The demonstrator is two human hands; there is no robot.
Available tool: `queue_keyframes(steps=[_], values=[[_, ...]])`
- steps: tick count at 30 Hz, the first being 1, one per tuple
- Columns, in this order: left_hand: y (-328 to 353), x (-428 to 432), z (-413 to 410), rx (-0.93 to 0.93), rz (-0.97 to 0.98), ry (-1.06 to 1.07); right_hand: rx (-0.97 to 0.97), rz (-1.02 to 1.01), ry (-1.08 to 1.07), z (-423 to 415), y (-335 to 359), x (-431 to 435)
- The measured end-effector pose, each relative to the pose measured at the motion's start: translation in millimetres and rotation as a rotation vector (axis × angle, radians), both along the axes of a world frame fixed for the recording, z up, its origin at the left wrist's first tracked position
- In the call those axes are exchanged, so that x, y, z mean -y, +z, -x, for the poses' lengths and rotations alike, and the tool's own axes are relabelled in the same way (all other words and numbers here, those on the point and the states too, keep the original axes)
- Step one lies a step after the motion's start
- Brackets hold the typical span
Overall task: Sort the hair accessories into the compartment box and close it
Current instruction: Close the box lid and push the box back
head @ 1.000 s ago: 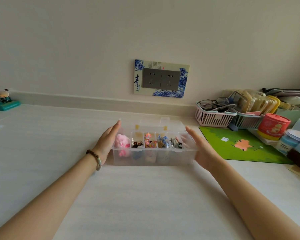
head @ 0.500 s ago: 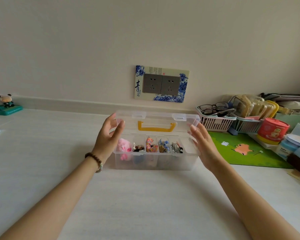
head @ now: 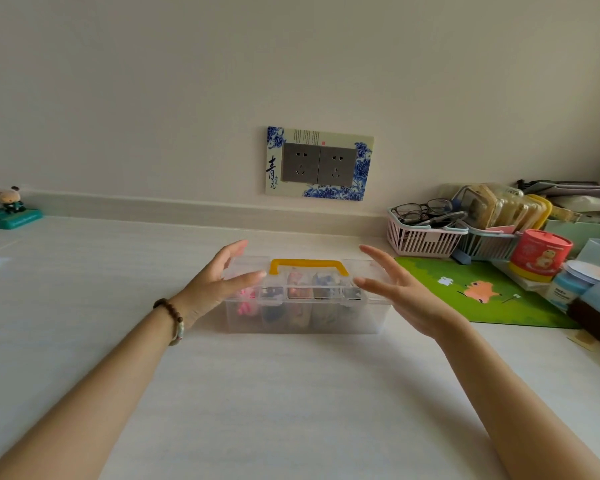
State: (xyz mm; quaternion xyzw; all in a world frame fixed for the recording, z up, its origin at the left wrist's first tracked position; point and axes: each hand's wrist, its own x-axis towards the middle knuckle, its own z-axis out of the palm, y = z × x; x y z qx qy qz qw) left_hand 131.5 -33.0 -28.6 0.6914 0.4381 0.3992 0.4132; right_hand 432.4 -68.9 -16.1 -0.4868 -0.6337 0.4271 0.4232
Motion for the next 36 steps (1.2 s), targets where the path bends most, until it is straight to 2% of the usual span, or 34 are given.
queue_keyframes(steps=[4,11,15,20,24,29,36], values=[[-1,1,2,-0.034,0.088,-0.022,0.012,0.085,0.021,0,2,2],[2,0,5,-0.13,0.13,0.005,0.028,0.128,0.01,0,3,2],[8,2,4,-0.245,0.167,0.006,0.113,0.12,-0.225,3,-5,4],[8,7,-4,-0.366,0.064,0.128,0.031,0.052,-0.347,7,-22,15],[1,8,-19,-0.354,-0.045,0.214,0.007,-0.009,-0.378,10,-26,8],[5,-30,-49,-0.272,-0.072,0.235,-0.014,-0.066,-0.447,-5,-11,-28],[3,-78,-91,-0.269,-0.048,0.227,-0.048,0.046,-0.511,-38,-16,-73]])
